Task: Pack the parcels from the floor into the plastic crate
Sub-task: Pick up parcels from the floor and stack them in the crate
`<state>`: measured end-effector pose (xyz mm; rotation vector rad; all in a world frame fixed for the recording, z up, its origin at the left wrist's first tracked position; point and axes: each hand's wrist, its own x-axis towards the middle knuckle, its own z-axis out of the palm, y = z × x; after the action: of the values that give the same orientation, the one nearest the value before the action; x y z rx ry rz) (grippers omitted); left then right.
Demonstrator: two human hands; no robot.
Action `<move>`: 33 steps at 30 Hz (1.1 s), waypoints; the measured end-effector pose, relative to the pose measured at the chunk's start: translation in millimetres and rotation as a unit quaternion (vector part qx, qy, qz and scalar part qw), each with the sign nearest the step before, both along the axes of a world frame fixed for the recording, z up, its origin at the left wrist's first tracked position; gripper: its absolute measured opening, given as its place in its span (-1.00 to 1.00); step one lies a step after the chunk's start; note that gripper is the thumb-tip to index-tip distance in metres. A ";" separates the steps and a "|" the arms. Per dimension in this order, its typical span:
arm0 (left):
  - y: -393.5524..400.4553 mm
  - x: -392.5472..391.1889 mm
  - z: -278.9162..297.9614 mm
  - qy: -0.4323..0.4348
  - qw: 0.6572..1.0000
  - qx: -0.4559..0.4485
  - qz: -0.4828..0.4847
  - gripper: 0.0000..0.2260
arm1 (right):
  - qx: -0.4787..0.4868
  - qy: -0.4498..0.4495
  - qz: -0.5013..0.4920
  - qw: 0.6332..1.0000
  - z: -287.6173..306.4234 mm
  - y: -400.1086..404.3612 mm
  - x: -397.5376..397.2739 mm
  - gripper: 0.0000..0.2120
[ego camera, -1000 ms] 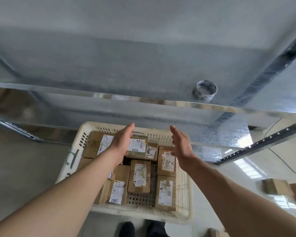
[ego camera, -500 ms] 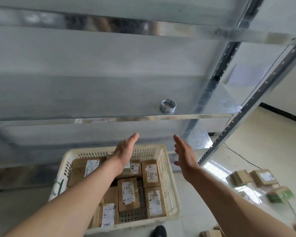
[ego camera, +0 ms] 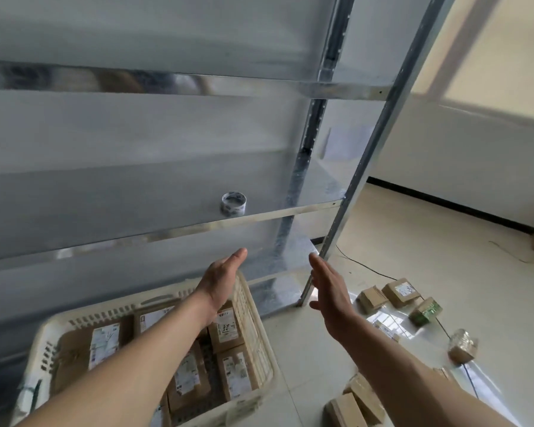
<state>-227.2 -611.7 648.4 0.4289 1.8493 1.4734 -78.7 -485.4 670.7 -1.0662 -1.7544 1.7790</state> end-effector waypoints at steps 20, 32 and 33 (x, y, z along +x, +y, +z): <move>202.4 239.4 41.7 0.016 0.993 -0.016 -0.120 -0.49 | 0.018 0.041 -0.131 0.990 -6.8 167.3 260.8 0.02; 300.8 345.6 48.6 0.053 0.975 -0.022 -0.213 -0.51 | -0.035 0.051 -0.244 0.968 14.4 228.4 383.5 -0.39; 308.2 349.5 47.3 0.054 0.974 -0.022 -0.221 -0.51 | -0.039 0.051 -0.256 0.965 13.4 232.8 390.2 -0.36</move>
<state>122.3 -303.4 695.7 0.8517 1.7220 1.1211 311.5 -252.6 684.1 -1.2934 -1.2107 1.5490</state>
